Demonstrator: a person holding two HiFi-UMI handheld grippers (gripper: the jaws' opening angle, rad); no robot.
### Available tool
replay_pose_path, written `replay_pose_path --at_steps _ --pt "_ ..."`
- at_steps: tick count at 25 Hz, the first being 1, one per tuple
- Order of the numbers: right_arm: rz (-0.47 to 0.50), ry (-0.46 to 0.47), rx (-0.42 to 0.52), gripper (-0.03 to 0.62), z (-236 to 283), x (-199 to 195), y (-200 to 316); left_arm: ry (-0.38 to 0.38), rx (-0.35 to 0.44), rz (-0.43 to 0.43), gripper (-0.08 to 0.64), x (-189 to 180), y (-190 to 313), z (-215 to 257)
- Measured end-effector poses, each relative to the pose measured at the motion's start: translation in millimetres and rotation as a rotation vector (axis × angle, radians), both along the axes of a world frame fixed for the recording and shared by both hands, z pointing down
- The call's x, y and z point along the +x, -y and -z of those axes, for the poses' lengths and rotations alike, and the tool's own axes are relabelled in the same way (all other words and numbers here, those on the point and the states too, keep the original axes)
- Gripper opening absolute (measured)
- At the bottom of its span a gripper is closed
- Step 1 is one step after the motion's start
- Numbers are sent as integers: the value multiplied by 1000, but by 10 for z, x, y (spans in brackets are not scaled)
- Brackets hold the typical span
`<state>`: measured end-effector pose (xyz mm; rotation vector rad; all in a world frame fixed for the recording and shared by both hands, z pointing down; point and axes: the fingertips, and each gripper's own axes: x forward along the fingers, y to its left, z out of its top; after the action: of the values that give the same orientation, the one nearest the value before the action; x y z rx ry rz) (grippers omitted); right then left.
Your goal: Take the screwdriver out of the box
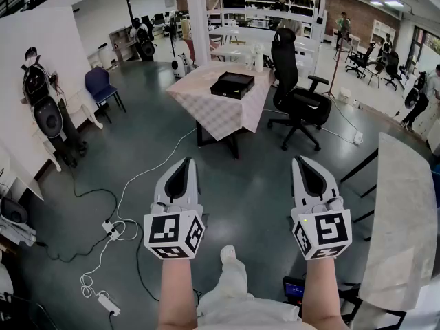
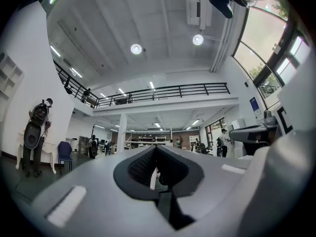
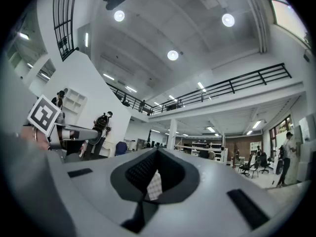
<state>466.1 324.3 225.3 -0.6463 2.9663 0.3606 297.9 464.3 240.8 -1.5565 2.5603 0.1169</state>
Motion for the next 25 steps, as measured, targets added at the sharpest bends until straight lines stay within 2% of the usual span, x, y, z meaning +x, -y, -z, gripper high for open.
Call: replay_pose_path --at_steps 5,9,18,25 --pt "-10 -13 -23 5 -116 -182 342 -26 0 18 9 -262 301 -115" --pt "-32 -13 -35 5 -161 -407 772 -43 8 4 9 -569 730 -190" --pt "-35 -77 -23 5 -259 -1379 1707 -93 20 -31 9 -1548 1749 -336" --pt "-37 -98 -17 5 -261 -2100 2360 -97 18 -39 9 -2312 2439 -325"
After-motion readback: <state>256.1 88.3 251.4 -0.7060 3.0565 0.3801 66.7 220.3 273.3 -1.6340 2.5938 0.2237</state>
